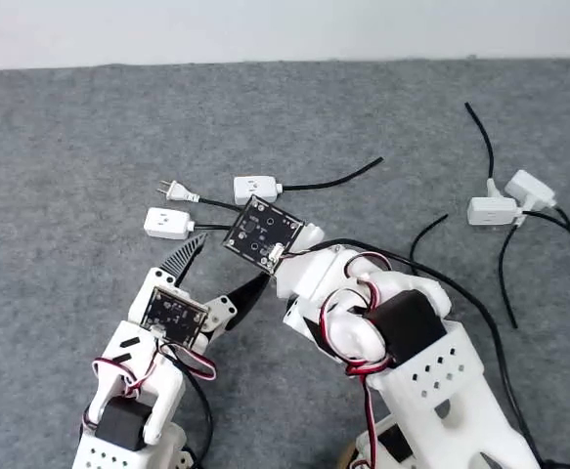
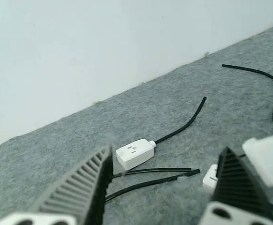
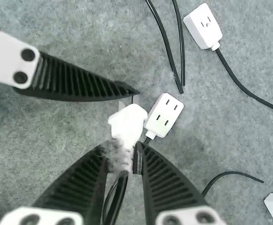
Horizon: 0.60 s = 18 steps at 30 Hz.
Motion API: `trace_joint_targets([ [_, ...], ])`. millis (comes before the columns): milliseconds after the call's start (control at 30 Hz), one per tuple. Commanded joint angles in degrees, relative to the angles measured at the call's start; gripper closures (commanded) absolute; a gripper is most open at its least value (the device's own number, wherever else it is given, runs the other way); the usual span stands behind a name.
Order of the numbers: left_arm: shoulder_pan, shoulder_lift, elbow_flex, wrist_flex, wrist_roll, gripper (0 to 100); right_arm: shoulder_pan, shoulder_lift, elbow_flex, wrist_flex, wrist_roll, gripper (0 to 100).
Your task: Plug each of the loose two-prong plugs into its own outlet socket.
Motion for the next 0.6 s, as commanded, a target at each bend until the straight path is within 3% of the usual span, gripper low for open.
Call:
trace_joint_targets([
  [0, 1.1, -0.2, -0.7, -1.2, -0.7, 65, -1.5, 0.5, -3.3, 0.0, -0.8, 99.1],
  [267, 0.9, -0.2, -0.8, -1.2, -0.8, 65, -0.6, 0.1, -3.1, 1.0, -0.8, 99.1],
  [567, 0.6, -0.2, -0.9, -1.3, -0.6, 65, 8.6, 0.1, -3.1, 1.7, 2.1, 99.1],
])
